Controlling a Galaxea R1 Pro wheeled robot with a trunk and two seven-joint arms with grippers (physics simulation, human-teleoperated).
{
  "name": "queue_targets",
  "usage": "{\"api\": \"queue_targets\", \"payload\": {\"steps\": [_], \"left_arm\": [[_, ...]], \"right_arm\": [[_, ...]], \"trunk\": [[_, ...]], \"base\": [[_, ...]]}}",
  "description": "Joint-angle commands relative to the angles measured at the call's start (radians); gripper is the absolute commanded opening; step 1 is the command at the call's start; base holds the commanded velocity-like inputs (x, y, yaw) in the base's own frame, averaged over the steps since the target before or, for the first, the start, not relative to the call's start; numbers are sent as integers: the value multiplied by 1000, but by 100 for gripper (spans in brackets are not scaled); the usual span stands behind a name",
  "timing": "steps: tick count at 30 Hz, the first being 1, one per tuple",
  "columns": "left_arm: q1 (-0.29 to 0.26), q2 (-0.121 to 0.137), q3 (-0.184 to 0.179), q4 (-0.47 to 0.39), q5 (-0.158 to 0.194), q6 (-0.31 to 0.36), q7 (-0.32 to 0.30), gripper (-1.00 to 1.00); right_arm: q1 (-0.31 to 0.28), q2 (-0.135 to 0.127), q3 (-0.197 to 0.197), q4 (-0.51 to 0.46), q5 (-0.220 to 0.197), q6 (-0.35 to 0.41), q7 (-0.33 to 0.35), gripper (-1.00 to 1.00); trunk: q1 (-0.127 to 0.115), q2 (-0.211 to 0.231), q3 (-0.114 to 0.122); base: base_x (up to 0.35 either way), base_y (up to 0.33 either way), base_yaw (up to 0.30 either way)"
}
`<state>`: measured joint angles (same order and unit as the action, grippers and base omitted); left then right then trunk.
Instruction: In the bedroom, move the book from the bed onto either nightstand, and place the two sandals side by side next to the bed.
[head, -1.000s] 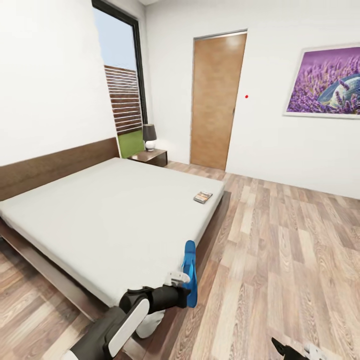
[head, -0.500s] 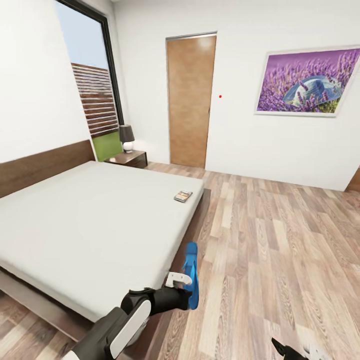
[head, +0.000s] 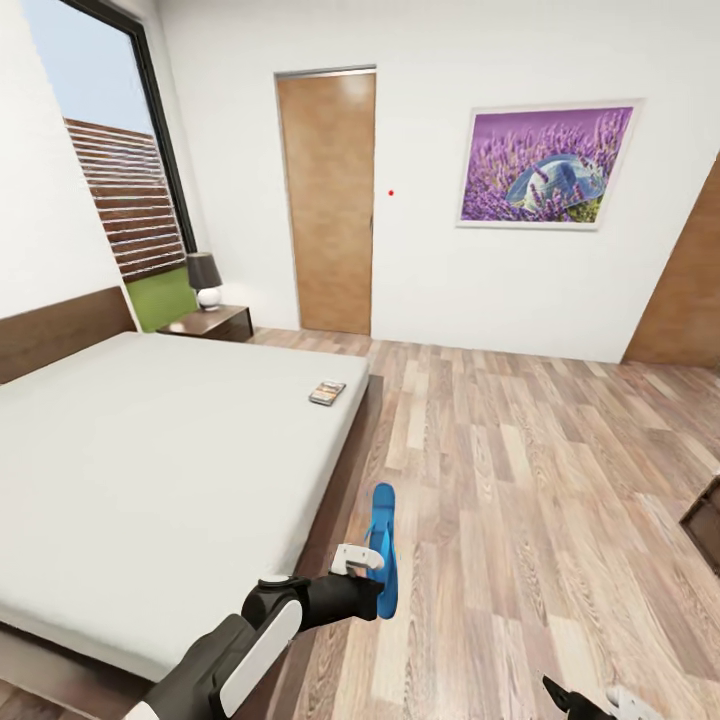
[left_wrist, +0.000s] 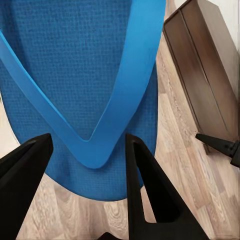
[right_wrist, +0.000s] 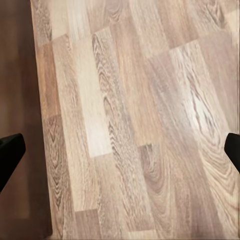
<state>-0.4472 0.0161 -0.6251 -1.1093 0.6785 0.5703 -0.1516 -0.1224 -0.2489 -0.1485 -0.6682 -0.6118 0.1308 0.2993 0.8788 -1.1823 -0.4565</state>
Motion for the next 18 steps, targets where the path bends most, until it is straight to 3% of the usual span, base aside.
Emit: {"api": "queue_targets", "payload": {"steps": [1,18], "left_arm": [[-1,1,-1,-1,4,3,0,-100],[-1,1,-2,-1,4,3,0,-100]], "right_arm": [[-1,0,-3,-1,-9,9,4,100],[-1,0,-3,-1,-9,7,4,100]], "trunk": [[0,-1,-1],[0,-1,-1]], "base": [[0,0,-282],[0,0,-282]]}}
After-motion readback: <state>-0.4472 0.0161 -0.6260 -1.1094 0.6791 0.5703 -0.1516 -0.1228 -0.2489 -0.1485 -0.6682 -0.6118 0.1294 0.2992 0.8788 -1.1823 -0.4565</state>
